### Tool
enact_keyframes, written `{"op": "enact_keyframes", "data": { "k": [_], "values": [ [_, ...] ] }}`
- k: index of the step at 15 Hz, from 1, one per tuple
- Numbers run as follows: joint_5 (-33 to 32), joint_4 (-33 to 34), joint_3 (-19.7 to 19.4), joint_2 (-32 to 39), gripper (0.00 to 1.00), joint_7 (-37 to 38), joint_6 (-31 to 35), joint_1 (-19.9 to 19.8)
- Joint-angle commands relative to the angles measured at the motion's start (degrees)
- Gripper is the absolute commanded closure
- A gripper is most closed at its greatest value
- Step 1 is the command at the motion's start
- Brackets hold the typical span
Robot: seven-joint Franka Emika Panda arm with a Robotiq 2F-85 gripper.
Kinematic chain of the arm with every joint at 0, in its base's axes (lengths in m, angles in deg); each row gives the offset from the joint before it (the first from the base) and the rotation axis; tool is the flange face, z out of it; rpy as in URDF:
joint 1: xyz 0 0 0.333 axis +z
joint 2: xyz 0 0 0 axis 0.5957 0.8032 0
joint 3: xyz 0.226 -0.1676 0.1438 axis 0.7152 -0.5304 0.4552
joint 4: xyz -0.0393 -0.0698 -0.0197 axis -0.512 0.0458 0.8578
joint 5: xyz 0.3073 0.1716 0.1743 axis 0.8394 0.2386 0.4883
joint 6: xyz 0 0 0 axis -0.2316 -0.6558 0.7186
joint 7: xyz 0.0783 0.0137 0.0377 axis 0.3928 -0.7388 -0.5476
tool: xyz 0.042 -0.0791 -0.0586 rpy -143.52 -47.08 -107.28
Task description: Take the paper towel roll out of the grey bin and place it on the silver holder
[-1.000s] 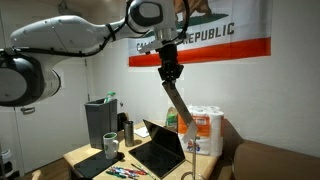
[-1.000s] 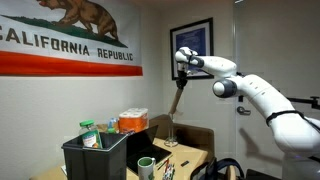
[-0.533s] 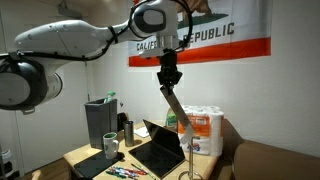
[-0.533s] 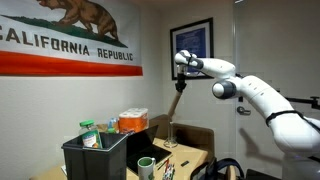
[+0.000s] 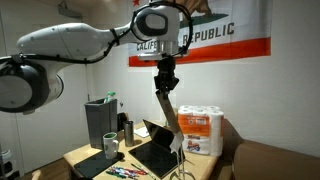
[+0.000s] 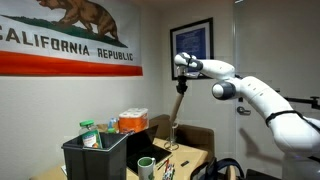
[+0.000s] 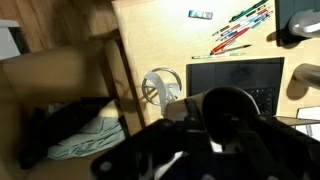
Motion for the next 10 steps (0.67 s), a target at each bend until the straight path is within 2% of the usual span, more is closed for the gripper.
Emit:
{"op": "enact_keyframes", "data": {
  "k": [1,2,3,4,5,6,7,8,9,10],
  "values": [
    [-0.2,3.76,-0.26,2.6,0.96,1.79,-5.22,-0.09],
    [-0.35,-3.66,-0.32,-1.33,0.96,1.75,-2.66,0.07],
    [-0.37,-3.58,-0.32,-1.05,0.96,1.93,-3.22,0.08],
    [-0.22,3.54,-0.28,3.13,0.96,2.21,-6.69,-0.05],
    [-0.21,3.68,-0.26,3.42,0.96,2.23,-7.45,-0.06],
    [-0.37,-3.32,-0.34,-0.2,0.96,1.9,-5.09,0.05],
    [-0.42,-3.29,-0.39,0.12,0.96,1.97,-5.44,0.04],
    [-0.35,3.95,-0.35,4.4,0.96,2.31,-8.72,-0.1],
    [-0.45,4.03,-0.4,4.57,0.96,2.34,-9.66,-0.04],
    [-0.68,-3.11,-0.58,0.85,0.96,1.91,-7.01,0.12]
  ]
}}
